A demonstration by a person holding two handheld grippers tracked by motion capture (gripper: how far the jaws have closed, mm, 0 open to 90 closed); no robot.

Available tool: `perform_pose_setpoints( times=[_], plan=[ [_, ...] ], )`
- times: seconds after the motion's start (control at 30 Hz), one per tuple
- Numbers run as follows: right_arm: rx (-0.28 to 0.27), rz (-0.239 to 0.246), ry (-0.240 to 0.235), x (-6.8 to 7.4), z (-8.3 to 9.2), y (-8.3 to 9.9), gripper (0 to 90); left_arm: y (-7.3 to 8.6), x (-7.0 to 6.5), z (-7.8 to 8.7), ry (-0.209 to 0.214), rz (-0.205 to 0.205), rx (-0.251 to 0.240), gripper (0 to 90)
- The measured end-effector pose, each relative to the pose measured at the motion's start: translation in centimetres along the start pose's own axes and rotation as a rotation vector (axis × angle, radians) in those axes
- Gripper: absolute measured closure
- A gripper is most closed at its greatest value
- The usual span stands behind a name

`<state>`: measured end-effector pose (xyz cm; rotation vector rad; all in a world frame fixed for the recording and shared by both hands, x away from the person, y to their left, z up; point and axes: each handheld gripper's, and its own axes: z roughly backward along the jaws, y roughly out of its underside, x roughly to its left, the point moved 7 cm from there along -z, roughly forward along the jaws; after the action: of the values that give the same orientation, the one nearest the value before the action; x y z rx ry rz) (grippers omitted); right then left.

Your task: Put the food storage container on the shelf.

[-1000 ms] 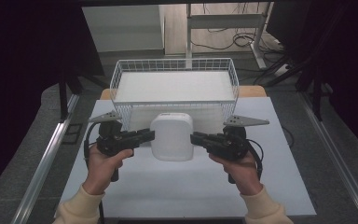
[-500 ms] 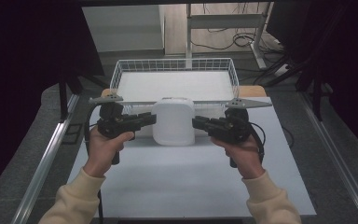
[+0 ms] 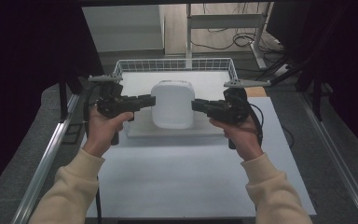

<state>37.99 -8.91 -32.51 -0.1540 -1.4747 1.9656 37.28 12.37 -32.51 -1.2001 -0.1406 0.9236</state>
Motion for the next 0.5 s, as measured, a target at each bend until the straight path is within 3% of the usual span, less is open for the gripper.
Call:
perform_pose_setpoints(
  times=[0.3, 0.5],
  plan=[
    [0.001, 0.003, 0.03, -1.6, -0.5, -3.9, 80.5, -4.1, 1.3, -1.0, 0.002, -0.008, -0.006, 76.7],
    [0.017, -0.037, 0.023, -3.0, -0.9, -5.4, 80.5, -5.9, 2.3, -2.2, 0.007, 0.009, 0.002, 76.9]
  ],
)
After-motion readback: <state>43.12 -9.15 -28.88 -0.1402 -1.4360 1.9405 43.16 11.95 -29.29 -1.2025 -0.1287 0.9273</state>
